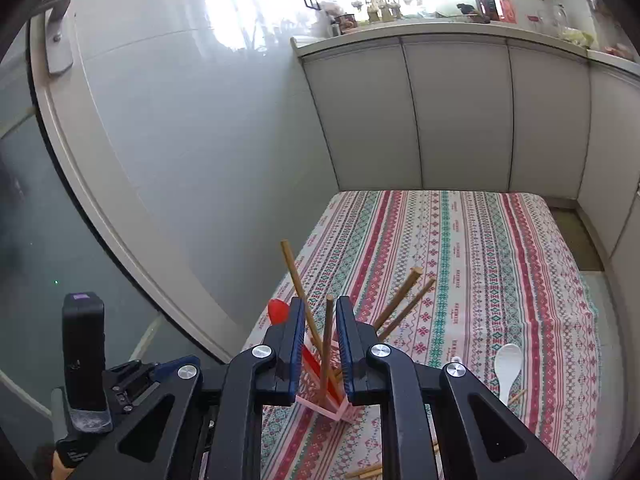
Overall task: Organize utensils
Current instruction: 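Reach the left gripper down and grasp a white rice paddle handle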
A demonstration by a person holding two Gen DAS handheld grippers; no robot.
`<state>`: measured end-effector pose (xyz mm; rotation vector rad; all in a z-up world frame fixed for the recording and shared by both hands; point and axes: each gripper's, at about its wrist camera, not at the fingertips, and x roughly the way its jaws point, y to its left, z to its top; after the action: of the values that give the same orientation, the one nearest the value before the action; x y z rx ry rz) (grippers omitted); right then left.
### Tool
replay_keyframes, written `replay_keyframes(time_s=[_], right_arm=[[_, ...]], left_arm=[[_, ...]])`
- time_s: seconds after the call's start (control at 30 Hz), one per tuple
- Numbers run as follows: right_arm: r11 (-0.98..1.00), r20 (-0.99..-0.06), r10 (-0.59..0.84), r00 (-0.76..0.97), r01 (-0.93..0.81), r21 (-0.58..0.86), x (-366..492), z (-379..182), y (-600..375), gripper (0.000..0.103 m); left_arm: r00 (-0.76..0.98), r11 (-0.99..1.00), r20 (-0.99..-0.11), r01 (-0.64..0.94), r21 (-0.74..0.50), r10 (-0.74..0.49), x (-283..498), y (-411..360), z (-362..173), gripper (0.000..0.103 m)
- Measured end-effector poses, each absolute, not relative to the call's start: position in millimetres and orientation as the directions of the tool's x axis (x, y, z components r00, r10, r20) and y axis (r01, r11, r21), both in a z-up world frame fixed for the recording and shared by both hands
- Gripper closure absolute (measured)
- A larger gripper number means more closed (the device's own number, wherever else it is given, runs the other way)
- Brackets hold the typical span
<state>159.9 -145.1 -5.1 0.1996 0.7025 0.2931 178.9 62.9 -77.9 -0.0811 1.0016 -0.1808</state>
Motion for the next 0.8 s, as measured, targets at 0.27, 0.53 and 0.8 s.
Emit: replay_keyframes(time_s=[0.27, 0.53, 0.8], right_arm=[[0.95, -0.666, 0.271, 0.695, -0.082, 0.301, 142.5, -12.0, -204.3, 0.055], [0.958, -0.794, 0.188, 0.579, 0.071, 0.278, 129.1, -48.8, -262.1, 0.041], [0.942, -0.889, 0.171, 0.424, 0.195, 0.274, 118.6, -108.2, -310.7, 0.04]], left_arm=[[0.467, 0.972, -0.858, 0.187, -0.14, -0.214, 164.2, 37.4, -80.9, 0.026], [0.413, 0.952, -0.883, 0.287, -0.106, -0.223, 144.8, 1.4, -88.5, 0.026], [0.347, 0.922, -0.914, 0.381, -0.069, -0.212, 133.2, -41.3, -112.0, 0.026]])
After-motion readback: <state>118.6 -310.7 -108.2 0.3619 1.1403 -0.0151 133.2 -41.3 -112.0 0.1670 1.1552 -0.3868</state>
